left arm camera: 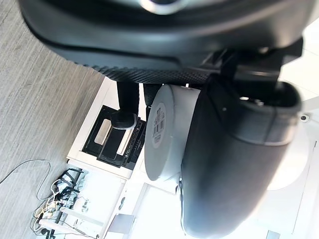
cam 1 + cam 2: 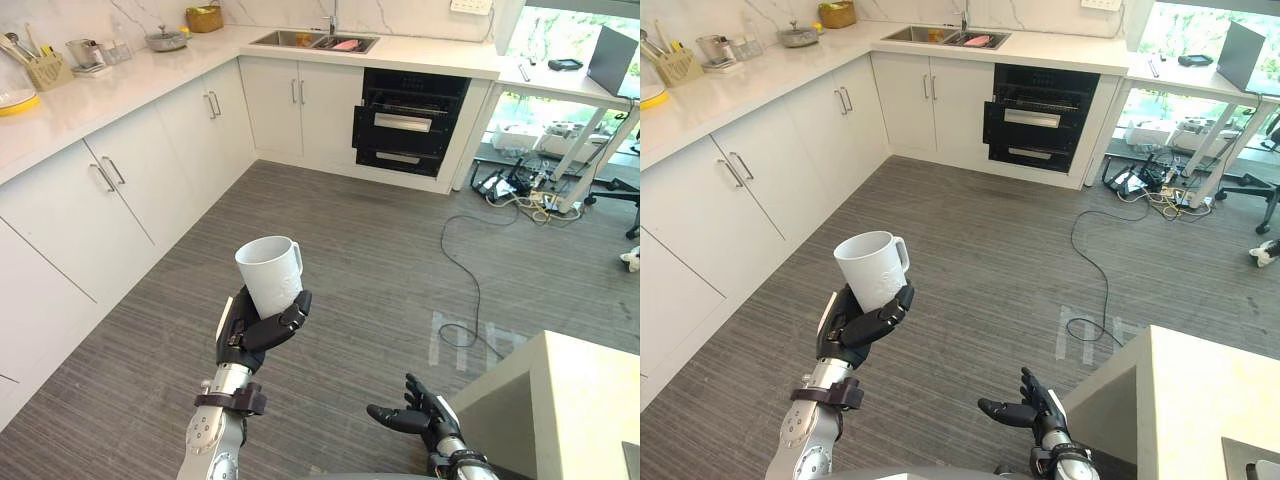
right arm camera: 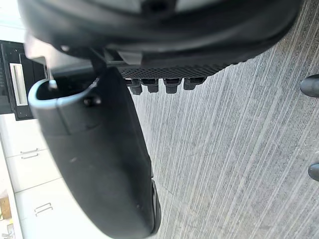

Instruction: Walk over to the sink, pick up the cup, carry it to the dishwasher, place the cup inside the dishwasher, then close the dishwasher door

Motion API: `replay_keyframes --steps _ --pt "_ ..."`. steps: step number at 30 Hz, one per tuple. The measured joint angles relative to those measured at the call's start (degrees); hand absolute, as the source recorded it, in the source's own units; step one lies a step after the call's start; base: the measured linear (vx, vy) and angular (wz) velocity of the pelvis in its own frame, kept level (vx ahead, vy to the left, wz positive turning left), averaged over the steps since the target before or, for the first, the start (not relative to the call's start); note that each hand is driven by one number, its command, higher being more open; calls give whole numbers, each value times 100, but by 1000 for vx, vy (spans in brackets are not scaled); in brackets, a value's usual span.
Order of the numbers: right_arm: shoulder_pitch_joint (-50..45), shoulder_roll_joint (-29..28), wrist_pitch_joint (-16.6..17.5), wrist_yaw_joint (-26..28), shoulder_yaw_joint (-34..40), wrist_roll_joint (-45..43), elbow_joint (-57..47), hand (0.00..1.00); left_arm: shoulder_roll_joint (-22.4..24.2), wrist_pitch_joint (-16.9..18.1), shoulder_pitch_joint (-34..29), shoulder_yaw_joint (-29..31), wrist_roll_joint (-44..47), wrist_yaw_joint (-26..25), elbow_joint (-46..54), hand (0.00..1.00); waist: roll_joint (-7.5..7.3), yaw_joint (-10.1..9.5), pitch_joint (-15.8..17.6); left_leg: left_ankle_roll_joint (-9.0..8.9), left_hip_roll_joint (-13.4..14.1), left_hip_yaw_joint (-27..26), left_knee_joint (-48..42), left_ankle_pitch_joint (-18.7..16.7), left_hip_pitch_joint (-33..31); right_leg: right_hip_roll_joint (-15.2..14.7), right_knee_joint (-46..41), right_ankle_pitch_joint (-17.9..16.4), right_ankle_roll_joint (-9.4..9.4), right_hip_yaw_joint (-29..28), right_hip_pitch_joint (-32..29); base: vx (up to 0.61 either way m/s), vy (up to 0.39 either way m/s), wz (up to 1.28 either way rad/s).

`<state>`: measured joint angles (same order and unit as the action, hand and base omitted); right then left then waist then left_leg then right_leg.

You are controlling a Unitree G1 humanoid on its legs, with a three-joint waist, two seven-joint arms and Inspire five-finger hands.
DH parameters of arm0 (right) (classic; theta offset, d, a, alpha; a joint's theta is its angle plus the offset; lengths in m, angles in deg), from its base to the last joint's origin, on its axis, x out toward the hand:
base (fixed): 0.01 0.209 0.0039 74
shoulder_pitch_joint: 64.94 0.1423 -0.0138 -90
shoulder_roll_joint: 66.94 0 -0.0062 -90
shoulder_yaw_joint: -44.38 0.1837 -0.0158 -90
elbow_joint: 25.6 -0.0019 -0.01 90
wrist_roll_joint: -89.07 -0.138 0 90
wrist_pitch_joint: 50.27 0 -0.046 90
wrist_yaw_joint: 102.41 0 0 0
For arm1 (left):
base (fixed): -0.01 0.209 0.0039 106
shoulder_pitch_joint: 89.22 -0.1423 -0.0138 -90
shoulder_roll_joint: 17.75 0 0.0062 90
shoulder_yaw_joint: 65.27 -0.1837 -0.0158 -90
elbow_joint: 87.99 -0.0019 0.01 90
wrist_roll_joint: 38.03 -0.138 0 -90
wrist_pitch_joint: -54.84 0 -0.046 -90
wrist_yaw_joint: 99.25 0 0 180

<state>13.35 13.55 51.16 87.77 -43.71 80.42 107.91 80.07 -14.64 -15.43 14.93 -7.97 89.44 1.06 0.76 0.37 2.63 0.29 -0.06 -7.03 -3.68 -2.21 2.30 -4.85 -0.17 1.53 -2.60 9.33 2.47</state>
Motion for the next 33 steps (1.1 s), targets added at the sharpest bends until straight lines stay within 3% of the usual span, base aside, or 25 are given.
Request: replay_keyframes --steps 3,5,9,11,12,15,18,19,20,22,24,26,28,30,31,33 --pt "-16 32 -1 2 17 45 -155 100 138 1 1 2 -4 -17 11 0 9 -4 61 126 -6 -9 -548 -375 -226 -133 -721 -501 -25 93 -291 -28 46 5" --pt "-33 31 0 28 15 111 -349 100 147 17 2 -2 -29 -38 53 0 -99 39 177 242 -133 -3 -903 -651 -252 -471 -1696 -1059 -50 302 -543 22 67 21" --pt "-38 52 7 75 9 112 -463 100 128 90 12 0 -23 -160 72 0 -145 54 299 323 -290 187 -1155 -854 -146 -864 -2915 -1295 -117 567 -830 106 60 18" --pt "-64 46 7 98 8 118 -462 100 97 105 52 -11 -15 -177 82 0 -146 60 401 421 -290 287 -1127 -932 31 -877 -3406 -1452 -79 592 -1038 165 29 26" --pt "-150 43 8 130 2 143 -505 100 47 124 65 -14 -7 -189 84 0 -127 44 407 471 -241 352 -1140 -1064 114 -729 -3330 -1625 -26 524 -1188 223 -41 31" --pt "-224 76 5 218 0 152 -615 100 -51 124 212 29 43 -211 83 0 -103 146 428 445 -125 693 -1150 -1293 257 -315 -2888 -1509 -105 137 -1833 227 -96 51" --pt "-300 94 -6 331 -4 154 -668 100 -58 140 240 41 45 -203 78 0 -96 216 437 161 68 1026 -1439 -1701 473 -109 -2229 -826 -91 -232 -2180 379 -200 68" --pt "-389 137 -8 372 -3 153 -791 100 -70 148 215 22 43 -173 55 0 -86 223 410 44 163 1182 -1686 -2048 605 -86 -2402 -201 153 -192 -2132 490 -267 46" --pt "-383 251 -25 402 2 152 -848 100 37 147 158 11 42 -158 1 0 80 192 360 -28 375 1179 -1747 -2187 796 47 -2841 -602 239 -42 -2121 507 -254 43" --pt "-320 262 -76 407 62 152 -927 100 66 147 77 -86 46 -159 -3 0 148 230 340 -64 528 1074 -2358 -1986 662 55 -3125 -1003 384 137 -1995 595 -273 37" --pt "-319 251 -88 433 53 152 -1018 100 86 149 29 -203 43 -124 -5 0 161 226 329 -108 679 913 -3140 -1539 386 102 -3089 -1294 467 322 -1669 519 -266 42" --pt "-271 285 -88 434 51 151 -1051 100 249 156 -6 -200 24 -50 -18 0 276 187 320 -102 1259 327 -4647 -690 -273 409 -2492 -1420 552 465 -1038 455 -211 25" --pt "-255 307 -86 407 34 150 -1053 100 274 160 -59 -182 26 -14 -24 0 305 159 311 -13 1579 -115 -5521 -991 -830 557 -1934 -1464 682 490 -461 459 -121 6" --pt "-227 374 -66 351 20 144 -1067 100 276 161 -60 -177 27 41 -33 0 251 154 318 -28 1518 -520 -5208 -1398 -1316 534 -1463 -1420 655 514 5 458 -74 4" --pt "-179 412 -65 302 29 137 -1067 100 275 162 -20 -177 28 50 -33 0 246 122 316 -54 1361 -774 -4558 -1550 -1600 461 -1259 -1387 600 505 226 362 -19 -5" --pt "-114 440 -66 240 -5 129 -1063 100 259 160 26 -176 35 51 -34 0 156 30 375 -51 953 -965 -3477 -1493 -1860 248 -1050 -1389 589 427 512 478 45 -18"
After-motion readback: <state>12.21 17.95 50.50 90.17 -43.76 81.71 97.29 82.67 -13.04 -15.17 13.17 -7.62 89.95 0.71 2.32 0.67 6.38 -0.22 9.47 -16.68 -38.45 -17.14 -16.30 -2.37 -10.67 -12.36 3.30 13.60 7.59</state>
